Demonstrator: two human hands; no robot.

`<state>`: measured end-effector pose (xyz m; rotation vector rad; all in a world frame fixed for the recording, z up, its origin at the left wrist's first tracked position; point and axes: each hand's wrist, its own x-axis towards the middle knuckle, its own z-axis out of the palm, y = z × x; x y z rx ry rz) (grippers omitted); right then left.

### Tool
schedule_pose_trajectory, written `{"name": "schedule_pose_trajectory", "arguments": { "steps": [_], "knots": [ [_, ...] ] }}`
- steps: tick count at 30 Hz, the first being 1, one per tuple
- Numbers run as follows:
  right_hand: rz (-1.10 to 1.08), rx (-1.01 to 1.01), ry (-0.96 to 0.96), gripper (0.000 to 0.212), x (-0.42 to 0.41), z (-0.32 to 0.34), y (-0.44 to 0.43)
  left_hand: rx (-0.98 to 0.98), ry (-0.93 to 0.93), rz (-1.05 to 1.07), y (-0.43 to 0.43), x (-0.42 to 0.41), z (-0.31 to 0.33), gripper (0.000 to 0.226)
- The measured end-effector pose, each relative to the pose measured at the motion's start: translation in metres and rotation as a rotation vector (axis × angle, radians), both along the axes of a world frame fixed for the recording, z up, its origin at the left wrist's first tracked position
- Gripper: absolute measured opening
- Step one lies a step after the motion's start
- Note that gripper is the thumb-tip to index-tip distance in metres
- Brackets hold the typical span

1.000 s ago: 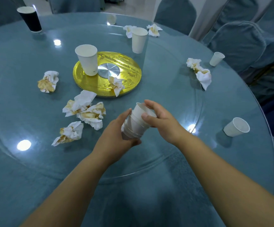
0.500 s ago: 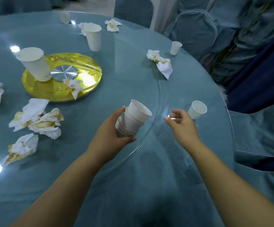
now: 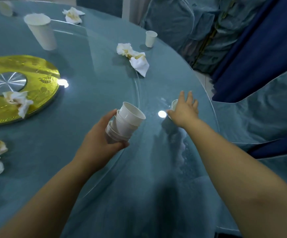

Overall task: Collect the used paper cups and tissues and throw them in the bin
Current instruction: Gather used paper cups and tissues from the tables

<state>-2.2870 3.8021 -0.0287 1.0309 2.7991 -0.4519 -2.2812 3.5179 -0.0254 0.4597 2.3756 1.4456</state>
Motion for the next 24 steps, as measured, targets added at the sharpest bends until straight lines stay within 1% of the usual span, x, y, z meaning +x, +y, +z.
{"name": "schedule_pose_trajectory", "arguments": {
  "steps": [2,5,8,10,11,13,15,17,19,21,24],
  "knots": [
    [-0.020,-0.047,-0.028,0.085,-0.006,-0.007,0.003,-0.008,0.001,-0.001,0.001,-0.002,-0.001,0.087],
    [-0.034,-0.071,-0.026,0.071,-0.007,-0.016,0.008,-0.016,0.004,0.001,0.000,-0.004,-0.001,0.087],
    [-0.041,-0.063,0.034,0.058,-0.002,-0.018,0.008,-0.022,0.007,0.002,-0.004,-0.003,-0.002,0.087],
    [-0.053,-0.079,0.081,0.057,0.005,-0.013,0.001,-0.027,-0.001,0.005,-0.009,-0.001,-0.001,0.087],
    [-0.063,-0.103,0.137,0.058,0.008,-0.009,-0.004,-0.031,-0.009,0.008,-0.012,0.001,-0.001,0.087],
    [-0.096,-0.217,0.333,0.061,0.016,0.001,-0.019,-0.031,-0.019,0.015,-0.018,0.005,-0.002,0.086],
    [-0.130,-0.417,0.535,0.060,0.025,0.012,-0.038,-0.030,-0.022,0.016,-0.026,0.010,-0.004,0.087],
    [-0.147,-0.614,0.655,0.061,0.034,0.026,-0.063,-0.044,-0.024,0.023,-0.035,0.017,-0.004,0.087],
    [-0.099,-0.740,0.703,0.061,0.041,0.039,-0.087,-0.050,-0.033,0.041,-0.045,0.025,-0.002,0.087],
    [-0.001,-0.816,0.701,0.058,0.049,0.050,-0.110,-0.049,-0.033,0.059,-0.054,0.033,0.000,0.088],
    [0.135,-0.857,0.659,0.050,0.059,0.060,-0.141,-0.019,-0.030,0.090,-0.068,0.046,0.003,0.087]
  ]
}}
